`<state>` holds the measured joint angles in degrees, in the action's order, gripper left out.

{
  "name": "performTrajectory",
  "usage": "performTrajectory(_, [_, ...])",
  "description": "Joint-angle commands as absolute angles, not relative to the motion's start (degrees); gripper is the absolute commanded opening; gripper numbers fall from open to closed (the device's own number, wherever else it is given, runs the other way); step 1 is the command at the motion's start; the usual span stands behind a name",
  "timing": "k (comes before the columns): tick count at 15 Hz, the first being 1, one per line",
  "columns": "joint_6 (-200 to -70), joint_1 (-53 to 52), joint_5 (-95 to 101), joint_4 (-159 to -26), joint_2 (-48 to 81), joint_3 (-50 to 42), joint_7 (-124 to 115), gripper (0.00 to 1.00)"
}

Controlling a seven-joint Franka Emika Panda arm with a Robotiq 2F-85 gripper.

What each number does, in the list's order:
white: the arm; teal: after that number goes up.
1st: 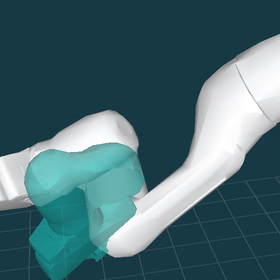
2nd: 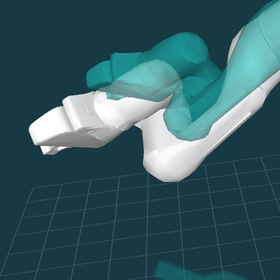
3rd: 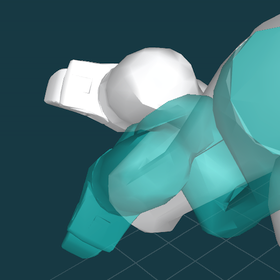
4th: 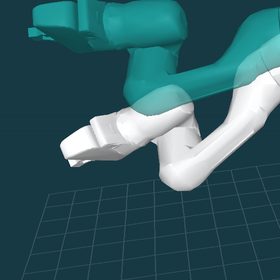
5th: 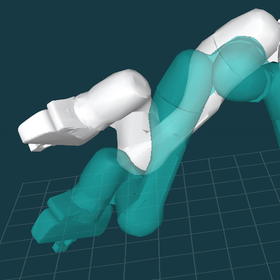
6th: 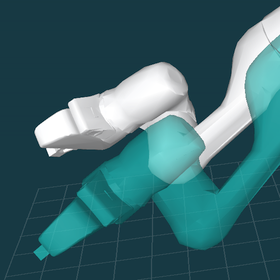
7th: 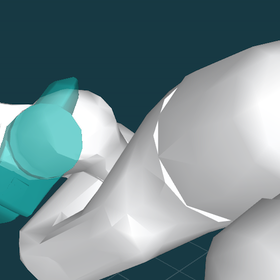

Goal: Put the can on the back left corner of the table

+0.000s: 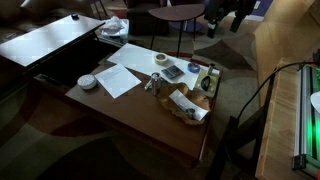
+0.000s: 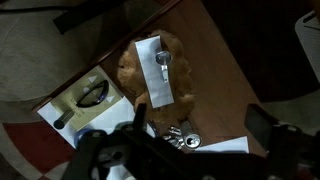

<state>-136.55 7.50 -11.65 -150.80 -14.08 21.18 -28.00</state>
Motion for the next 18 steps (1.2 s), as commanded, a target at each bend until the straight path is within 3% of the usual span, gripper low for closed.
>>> performTrajectory(1, [-136.7,3.3,-10.1,-150.2,-13.0,16.9,-29.1,1.00])
performTrajectory(3, [-136.7,3.3,-10.2,-149.9,-12.8,16.9,-29.1,1.00])
performTrajectory(6, [-141.3,5.7,-3.8,-145.2,-0.7,16.0,-34.4,1.00])
performTrajectory(12, [-153.5,1.3,2.5,-133.6,17.9,6.0,-34.6,1.00])
performTrajectory(16, [-148.9,-5.4,0.8,-119.8,30.7,2.9,-34.7,1.00])
performTrajectory(17, [-152.3,-4.4,-0.5,-127.5,23.9,2.1,-32.8,1.00])
performTrajectory(18, [-152.0,-5.6,-1.0,-125.3,26.2,1.7,-32.9,1.00])
